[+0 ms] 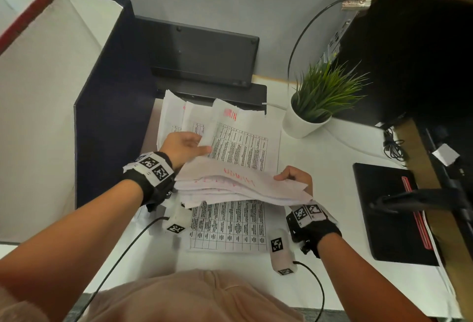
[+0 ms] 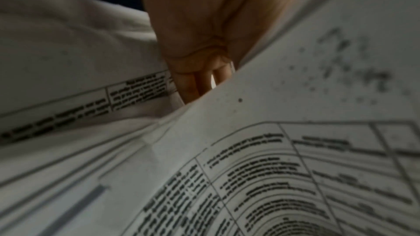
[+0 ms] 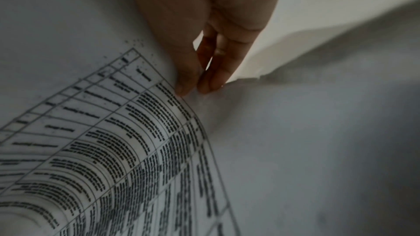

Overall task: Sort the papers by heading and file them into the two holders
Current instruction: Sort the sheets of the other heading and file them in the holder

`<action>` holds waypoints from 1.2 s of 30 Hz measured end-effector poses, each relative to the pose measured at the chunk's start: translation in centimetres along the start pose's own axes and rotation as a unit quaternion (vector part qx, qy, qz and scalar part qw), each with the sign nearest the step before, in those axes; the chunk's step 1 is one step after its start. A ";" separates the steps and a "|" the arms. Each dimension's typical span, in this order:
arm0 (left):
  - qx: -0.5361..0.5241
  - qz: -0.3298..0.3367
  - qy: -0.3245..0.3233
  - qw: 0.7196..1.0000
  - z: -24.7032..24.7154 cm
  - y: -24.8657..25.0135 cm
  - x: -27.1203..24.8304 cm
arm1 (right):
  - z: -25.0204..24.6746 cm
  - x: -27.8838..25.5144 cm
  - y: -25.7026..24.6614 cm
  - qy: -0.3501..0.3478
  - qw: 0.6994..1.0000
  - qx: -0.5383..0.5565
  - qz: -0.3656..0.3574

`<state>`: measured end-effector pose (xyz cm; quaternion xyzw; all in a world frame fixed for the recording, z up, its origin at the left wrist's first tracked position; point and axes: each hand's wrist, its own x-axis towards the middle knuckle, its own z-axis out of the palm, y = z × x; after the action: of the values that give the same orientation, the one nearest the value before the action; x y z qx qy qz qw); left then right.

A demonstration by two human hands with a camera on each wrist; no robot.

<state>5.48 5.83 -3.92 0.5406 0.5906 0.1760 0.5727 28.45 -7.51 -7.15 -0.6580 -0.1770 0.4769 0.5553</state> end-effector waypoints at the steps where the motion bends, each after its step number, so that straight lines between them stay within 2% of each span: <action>1: 0.013 0.028 0.010 0.999 0.1 -0.1 -0.1 | -0.1 0.0 0.0 -0.003 1.000 -0.004 -0.009; 3: 0.023 0.080 0.010 0.996 -0.1 0.0 -0.6 | -0.3 0.0 -0.1 0.004 0.999 -0.017 -0.034; 6: 0.059 0.125 -0.044 0.989 -0.6 -0.3 -1.1 | -0.4 -0.2 -0.1 0.019 0.998 -0.025 -0.059; 11: 0.105 0.154 -0.047 0.981 -1.4 -0.8 -1.1 | -0.4 0.5 -0.5 0.034 0.997 0.039 0.057; 13: 0.107 0.153 -0.062 0.980 -1.5 -0.7 -1.1 | -0.6 0.6 -0.3 0.036 0.999 -0.003 0.024; 16: 0.093 0.153 -0.079 0.981 -1.4 -0.5 -1.3 | -0.4 0.2 -0.2 0.054 0.984 -0.134 -0.100; 19: 0.064 0.129 -0.064 0.987 -1.1 -0.4 -1.2 | 0.1 0.0 -0.4 0.067 0.964 -0.207 -0.150; 20: 0.052 0.114 -0.052 0.991 -1.0 -0.5 -1.0 | 0.3 0.2 -0.5 0.062 0.960 -0.231 -0.143; 22: 0.031 0.071 -0.042 0.996 -0.9 -0.7 -0.8 | 0.6 0.5 -0.5 0.051 0.956 -0.279 -0.076; 24: -0.033 0.005 -0.048 0.998 -0.7 -0.9 -0.7 | 0.7 0.8 -0.6 0.064 0.937 -0.339 -0.045; 26: -0.109 -0.059 -0.063 0.990 -0.5 -0.9 -0.8 | 1.1 1.0 -0.8 0.075 0.935 -0.342 -0.053; 28: -0.130 -0.079 -0.083 0.985 -0.3 -0.9 -0.8 | 1.8 0.7 -1.4 0.085 0.957 -0.273 -0.052; 30: -0.088 -0.054 -0.090 0.991 0.0 -0.8 -1.2 | 2.3 0.5 -1.9 0.095 0.968 -0.227 -0.052; 32: 0.009 0.020 -0.082 0.996 0.4 -0.7 -1.6 | 2.6 0.2 -2.5 0.100 0.970 -0.211 -0.067; 34: 0.047 0.097 -0.048 0.993 0.8 -0.2 -2.2 | 3.1 -0.4 -3.5 0.109 0.970 -0.191 -0.107; 36: 0.039 0.164 0.012 0.986 0.7 1.0 -2.8 | 3.7 -1.2 -5.2 0.111 0.969 -0.152 -0.161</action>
<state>5.89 3.50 -1.92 0.6495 0.5074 0.2508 0.5077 26.36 -4.61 -1.67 -0.7460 -0.2884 0.2730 0.5345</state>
